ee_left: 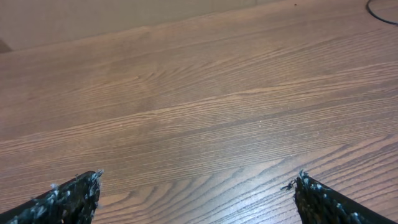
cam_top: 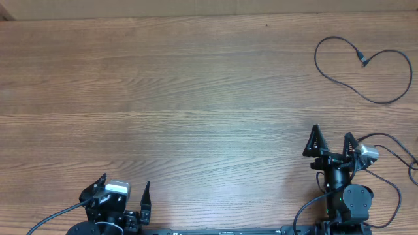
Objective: Untangle cables
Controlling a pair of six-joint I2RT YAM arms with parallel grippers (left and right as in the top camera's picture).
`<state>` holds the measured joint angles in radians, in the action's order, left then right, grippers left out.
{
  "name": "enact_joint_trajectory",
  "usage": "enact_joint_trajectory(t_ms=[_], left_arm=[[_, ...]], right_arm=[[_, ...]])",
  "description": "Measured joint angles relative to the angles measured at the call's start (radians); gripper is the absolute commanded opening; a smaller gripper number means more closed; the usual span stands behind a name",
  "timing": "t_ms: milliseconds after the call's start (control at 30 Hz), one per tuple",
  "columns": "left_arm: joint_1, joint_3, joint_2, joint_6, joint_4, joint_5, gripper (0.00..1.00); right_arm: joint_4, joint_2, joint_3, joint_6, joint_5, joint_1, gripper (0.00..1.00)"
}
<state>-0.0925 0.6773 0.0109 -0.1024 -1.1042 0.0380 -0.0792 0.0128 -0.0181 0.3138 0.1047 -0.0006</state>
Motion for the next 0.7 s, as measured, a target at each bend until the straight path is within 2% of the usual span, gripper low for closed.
enact_joint_trajectory(t_ms=[200,433,700], left_arm=[[0.0,0.0,0.0,0.0,0.0,0.0,1.0],[0.0,0.0,0.0,0.0,0.0,0.0,1.0],[0.0,0.0,0.0,0.0,0.0,0.0,1.0]], right_arm=[[0.0,0.0,0.0,-0.016,0.0,0.0,1.0],[0.0,0.0,0.0,-0.24,0.0,-0.016,1.0],[0.0,0.0,0.0,-0.385,0.002,-0.019,1.0]])
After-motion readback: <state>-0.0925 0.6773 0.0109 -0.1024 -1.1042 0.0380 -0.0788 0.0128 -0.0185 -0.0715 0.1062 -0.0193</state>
